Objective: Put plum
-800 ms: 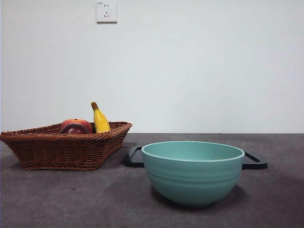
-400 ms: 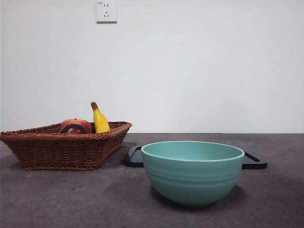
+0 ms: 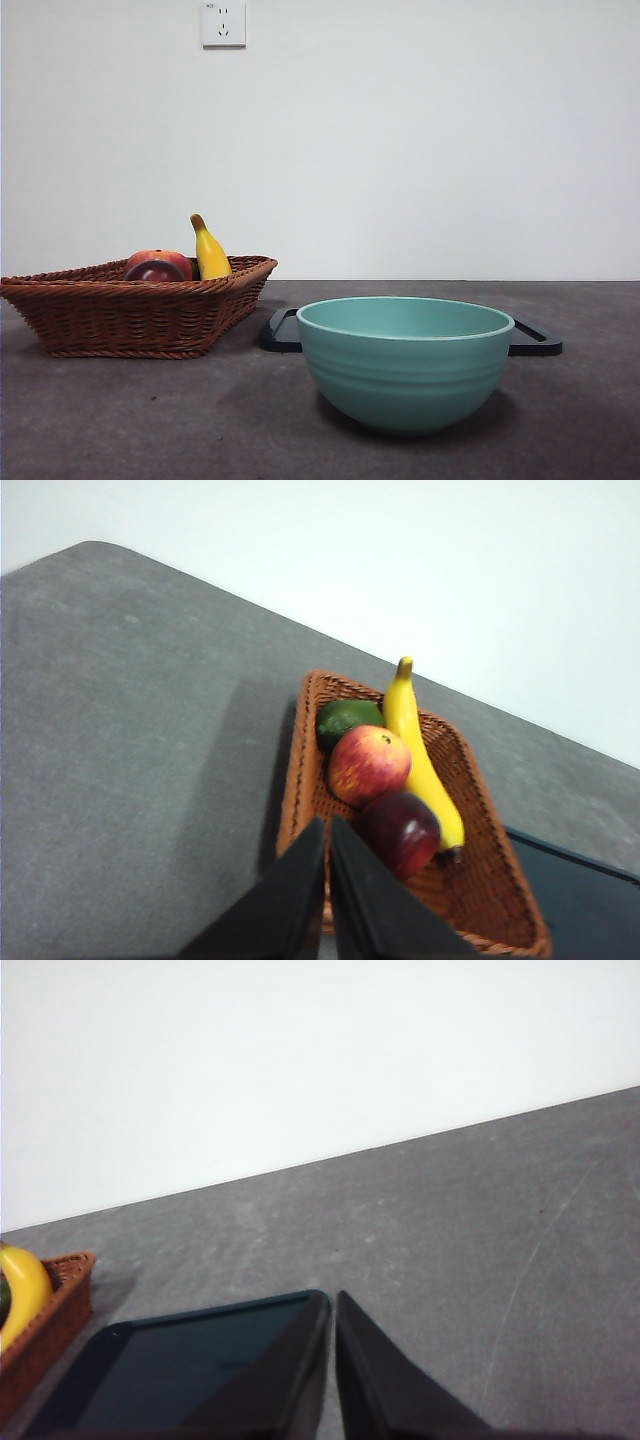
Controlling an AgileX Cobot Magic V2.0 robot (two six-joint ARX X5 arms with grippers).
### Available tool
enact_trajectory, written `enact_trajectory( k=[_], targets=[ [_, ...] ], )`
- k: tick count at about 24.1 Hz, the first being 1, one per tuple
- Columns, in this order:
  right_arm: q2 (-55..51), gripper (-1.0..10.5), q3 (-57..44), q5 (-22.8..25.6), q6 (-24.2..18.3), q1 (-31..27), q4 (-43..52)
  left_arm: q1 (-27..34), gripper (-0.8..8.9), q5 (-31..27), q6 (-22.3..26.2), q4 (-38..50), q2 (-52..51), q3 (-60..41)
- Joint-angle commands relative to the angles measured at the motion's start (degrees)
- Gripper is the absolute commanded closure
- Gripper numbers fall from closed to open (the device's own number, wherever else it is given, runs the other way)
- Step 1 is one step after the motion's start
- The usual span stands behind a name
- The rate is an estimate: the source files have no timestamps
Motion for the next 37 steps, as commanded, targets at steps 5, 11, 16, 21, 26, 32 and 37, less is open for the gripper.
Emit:
enact_trajectory(
  k=[5, 11, 16, 21, 26, 32, 37],
  targets=[
    [7.5, 9.4, 12.52, -3.5, -4.44, 0.0, -7.02, 0.09, 8.04, 6.73, 4.98, -6.29, 9.46, 11.06],
    [16.48, 9.4, 23.98, -11.98, -9.6, 0.0, -19.93, -0.02, 8.04, 16.04, 12.57, -15.19, 19.98, 21.46],
    [23.87, 9.4, 32.2, -18.38, -13.99, 0.02, -30.21, -0.31, 8.05, 22.21, 16.98, -22.01, 27.34, 29.2],
    [30.16, 9.4, 38.62, -24.17, -17.81, 0.37, -38.6, -1.6, 8.05, 27.15, 21.7, -29.51, 32.83, 35.98],
    [34.84, 9.4, 42.18, -26.25, -20.61, 3.45, -44.61, -4.07, 8.05, 29.55, 28.06, -39.39, 36.48, 41.68],
    [37.29, 9.4, 42.93, -27.08, -23.47, 8.7, -50.14, -6.03, 8.05, 29.62, 29.9, -42.23, 36.96, 42.84],
    [37.27, 8.9, 42.93, -27.08, -23.28, 9.05, -50.1, -6.03, 6.37, 29.55, 29.88, -42.01, 36.96, 42.84]
  ],
)
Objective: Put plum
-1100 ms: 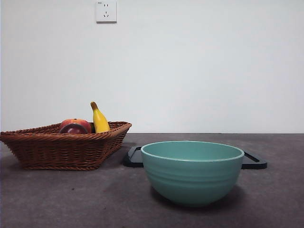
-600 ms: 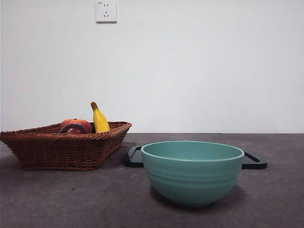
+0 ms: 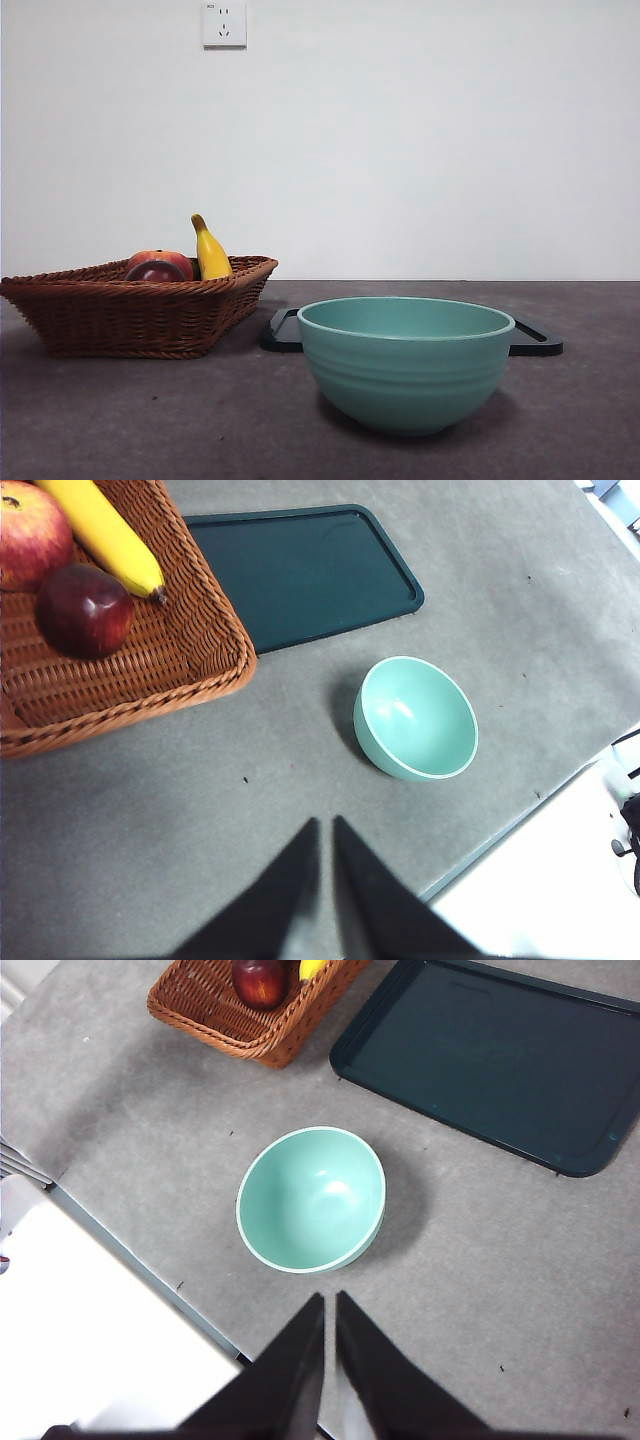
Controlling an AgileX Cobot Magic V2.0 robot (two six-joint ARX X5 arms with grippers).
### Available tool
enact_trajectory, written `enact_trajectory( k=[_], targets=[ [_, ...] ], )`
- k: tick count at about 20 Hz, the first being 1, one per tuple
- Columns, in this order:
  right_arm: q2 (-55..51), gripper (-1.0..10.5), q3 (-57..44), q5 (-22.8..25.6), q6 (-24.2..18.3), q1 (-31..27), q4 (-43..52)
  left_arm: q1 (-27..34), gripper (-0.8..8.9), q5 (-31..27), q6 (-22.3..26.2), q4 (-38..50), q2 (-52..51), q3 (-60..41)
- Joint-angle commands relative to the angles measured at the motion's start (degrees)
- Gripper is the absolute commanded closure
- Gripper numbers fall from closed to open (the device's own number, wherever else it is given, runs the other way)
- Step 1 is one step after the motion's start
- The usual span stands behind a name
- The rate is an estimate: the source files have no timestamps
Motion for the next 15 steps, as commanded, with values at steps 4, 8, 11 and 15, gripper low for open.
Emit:
enact_trajectory(
  k=[4, 8, 11, 15],
  targets=[
    [0.37, 6.0, 1.11, -0.15, -0.24, 0.24, 0.48, -0.13, 4.0, 0.22, 1.09, 0.66, 0.35, 1.36],
    [0.37, 5.9, 1.11, -0.15, -0.2, 0.24, 0.52, -0.13, 3.97, -0.09, 1.07, 0.68, 0.37, 1.36],
    [0.37, 5.4, 1.11, -0.15, 0.24, 0.24, 0.74, -0.13, 3.3, -2.12, 0.94, 0.66, 0.87, 1.36],
    [0.37, 5.5, 1.11, -0.15, 0.22, 0.24, 0.76, -0.13, 3.31, -2.84, 0.92, 1.81, 2.36, 1.36]
  ],
)
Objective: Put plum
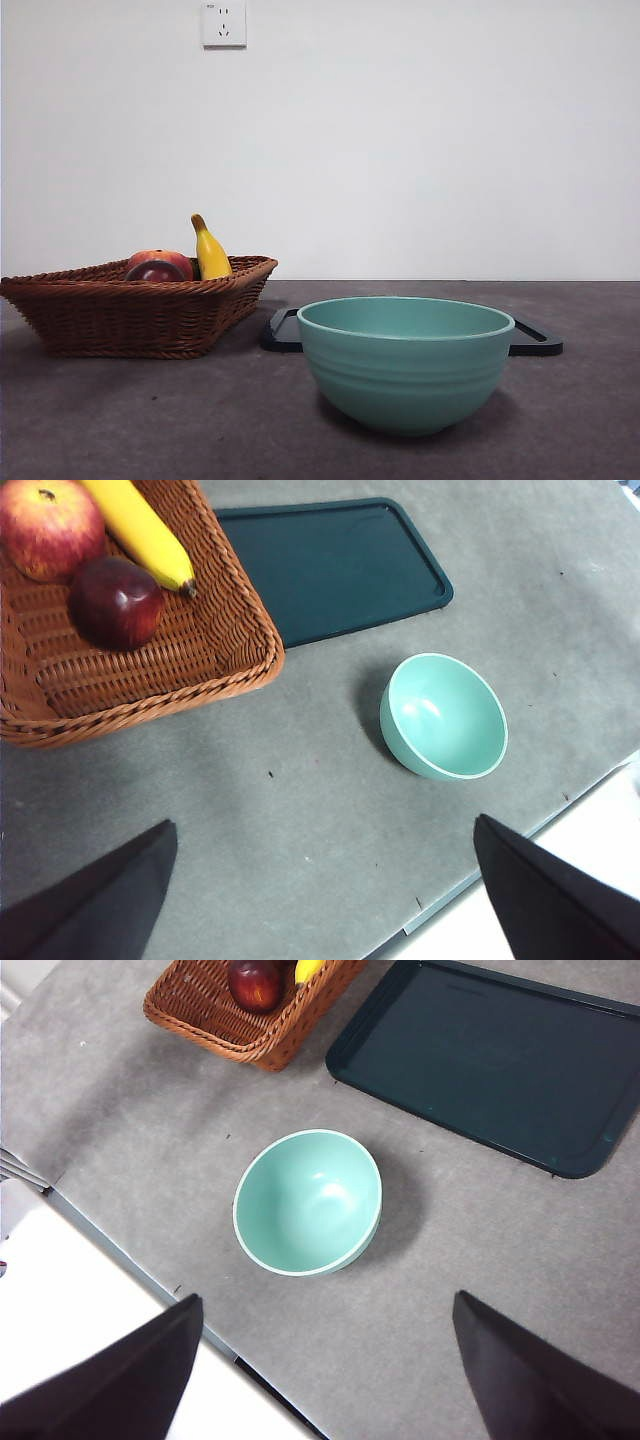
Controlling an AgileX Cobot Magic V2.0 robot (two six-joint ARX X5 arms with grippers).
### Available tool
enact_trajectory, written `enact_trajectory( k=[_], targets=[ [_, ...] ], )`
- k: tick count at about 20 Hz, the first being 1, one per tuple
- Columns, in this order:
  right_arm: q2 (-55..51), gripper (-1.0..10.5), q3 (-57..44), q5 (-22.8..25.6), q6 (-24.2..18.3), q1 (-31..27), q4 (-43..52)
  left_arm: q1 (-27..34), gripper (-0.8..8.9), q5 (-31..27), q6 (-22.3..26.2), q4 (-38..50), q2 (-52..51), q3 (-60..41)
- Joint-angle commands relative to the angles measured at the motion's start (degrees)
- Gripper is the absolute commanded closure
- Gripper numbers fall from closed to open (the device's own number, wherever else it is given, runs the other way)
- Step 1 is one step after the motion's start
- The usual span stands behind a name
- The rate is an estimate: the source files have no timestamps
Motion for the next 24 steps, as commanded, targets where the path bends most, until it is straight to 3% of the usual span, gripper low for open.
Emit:
enact_trajectory(
  k=[1, 5, 10, 17, 24],
  targets=[
    [0.37, 5.5, 1.11, -0.15, 0.17, 0.24, 0.57, -0.13, 3.32, -0.13, 0.85, 2.38, 1.44, 1.36],
    [0.39, 5.5, 1.11, -0.15, 0.98, 0.24, 1.51, -0.42, 3.38, -1.55, -2.01, 8.98, 5.95, 1.36],
    [0.39, 5.5, 1.11, -0.15, 1.25, 0.24, 2.27, -3.15, 3.46, -9.05, -3.48, 17.68, 14.88, 1.4],
    [0.39, 5.5, 1.11, -0.15, 1.66, 0.24, 2.23, -7.76, 3.45, -18.1, -3.61, 29.38, 29.81, 2.1],
    [0.39, 5.5, 1.11, -0.15, 1.66, 0.24, 2.21, -9.86, 3.46, -23.21, -2.78, 35.36, 43.52, 5.29]
  ],
)
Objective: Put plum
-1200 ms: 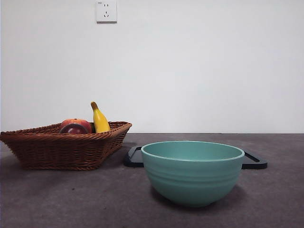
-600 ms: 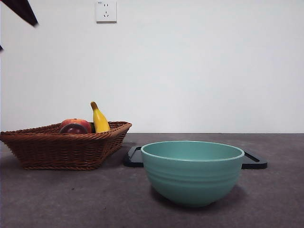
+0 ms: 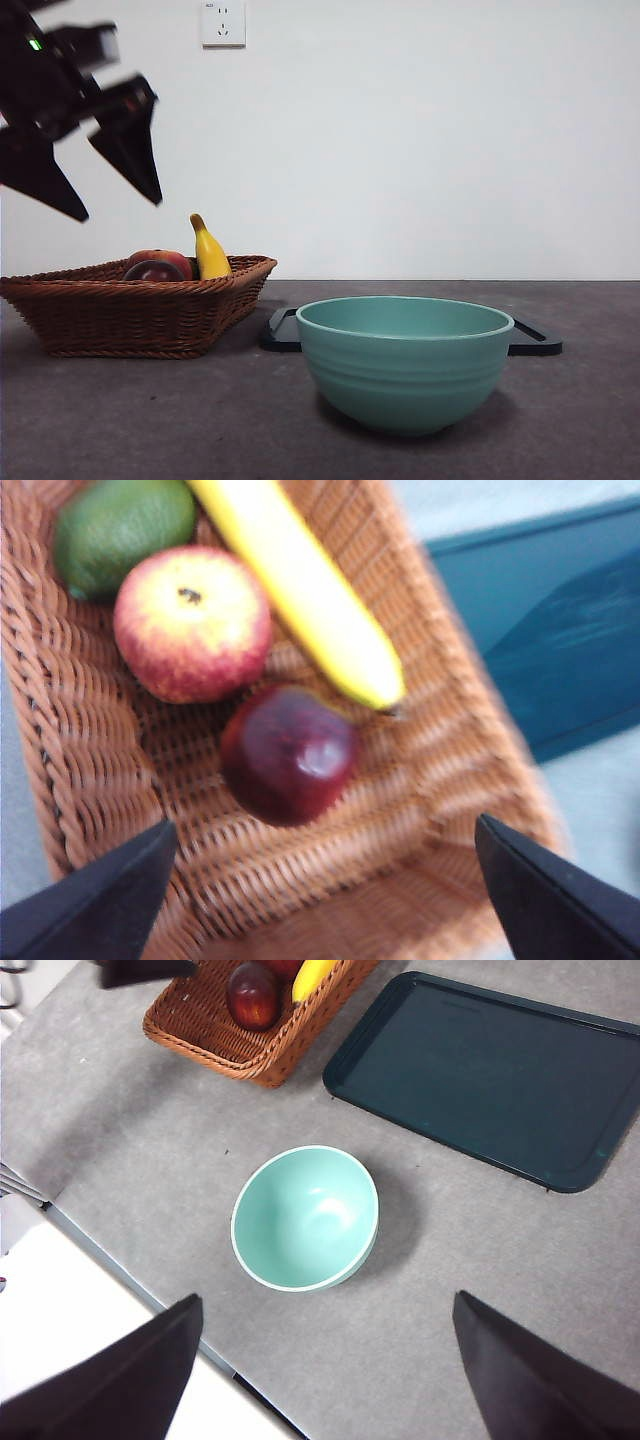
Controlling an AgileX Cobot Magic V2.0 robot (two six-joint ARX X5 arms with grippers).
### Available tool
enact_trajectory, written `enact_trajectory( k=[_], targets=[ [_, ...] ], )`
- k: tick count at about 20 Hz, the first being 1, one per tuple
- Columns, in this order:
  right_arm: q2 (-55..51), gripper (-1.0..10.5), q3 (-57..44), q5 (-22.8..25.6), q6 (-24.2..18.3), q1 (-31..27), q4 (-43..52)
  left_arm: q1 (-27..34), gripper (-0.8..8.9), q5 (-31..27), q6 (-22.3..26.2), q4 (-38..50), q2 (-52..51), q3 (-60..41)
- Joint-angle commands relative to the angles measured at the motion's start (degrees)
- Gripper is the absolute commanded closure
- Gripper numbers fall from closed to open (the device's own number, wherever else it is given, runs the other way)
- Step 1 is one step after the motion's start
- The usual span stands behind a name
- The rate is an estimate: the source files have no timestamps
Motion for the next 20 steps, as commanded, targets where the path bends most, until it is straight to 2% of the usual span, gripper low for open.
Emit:
enact_trajectory(
  k=[1, 5, 15, 17, 19, 20],
  targets=[
    [0.39, 5.5, 1.11, -0.15, 0.59, 0.24, 0.48, -0.48, 3.46, -1.33, 1.18, 1.9, 4.22, 2.29],
    [0.39, 5.5, 1.11, -0.15, 1.36, 0.24, 0.46, -0.83, 3.46, -2.05, 1.81, 6.36, 9.38, 2.4],
    [0.37, 5.5, 1.09, -0.15, 2.1, 0.24, 0.42, -1.95, 3.46, -2.25, 1.99, 10.64, 16.87, 2.54],
    [0.37, 5.5, 1.11, -0.15, 2.1, 0.24, 0.44, -2.16, 3.5, -4.17, 2.01, 10.75, 17.0, 2.54],
    [0.37, 5.5, 1.11, -0.13, 2.1, 0.24, 0.44, -2.21, 3.87, -4.66, 2.01, 10.91, 17.0, 2.54],
    [0.37, 5.5, 1.11, -0.13, 2.1, 0.24, 0.44, -2.21, 4.51, -4.66, 2.01, 10.93, 17.0, 2.54]
  ],
)
